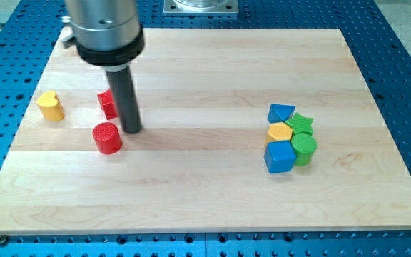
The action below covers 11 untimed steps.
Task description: Place the red circle into the blue cube
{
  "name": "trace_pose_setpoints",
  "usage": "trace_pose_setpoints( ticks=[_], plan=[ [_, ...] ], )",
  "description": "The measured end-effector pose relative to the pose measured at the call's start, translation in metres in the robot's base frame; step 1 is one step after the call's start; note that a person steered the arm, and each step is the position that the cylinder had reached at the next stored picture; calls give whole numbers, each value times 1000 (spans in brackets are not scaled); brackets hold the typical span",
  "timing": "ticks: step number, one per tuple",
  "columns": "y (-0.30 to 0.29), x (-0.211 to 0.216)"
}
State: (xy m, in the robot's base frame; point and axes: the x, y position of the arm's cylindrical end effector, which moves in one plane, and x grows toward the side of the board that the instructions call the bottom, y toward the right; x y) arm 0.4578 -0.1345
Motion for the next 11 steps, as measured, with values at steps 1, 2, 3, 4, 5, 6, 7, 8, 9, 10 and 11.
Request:
trace_pose_setpoints(
  ticks=[1, 2, 3, 4, 5, 6, 7, 8, 9, 10, 11],
  plan=[
    [-51, -1],
    [-65, 24],
    [-3, 58],
    [11, 28],
    [-4, 10],
    [78, 10],
    [81, -34],
    [112, -40],
    [139, -38],
    [137, 20],
    [137, 35]
  ],
)
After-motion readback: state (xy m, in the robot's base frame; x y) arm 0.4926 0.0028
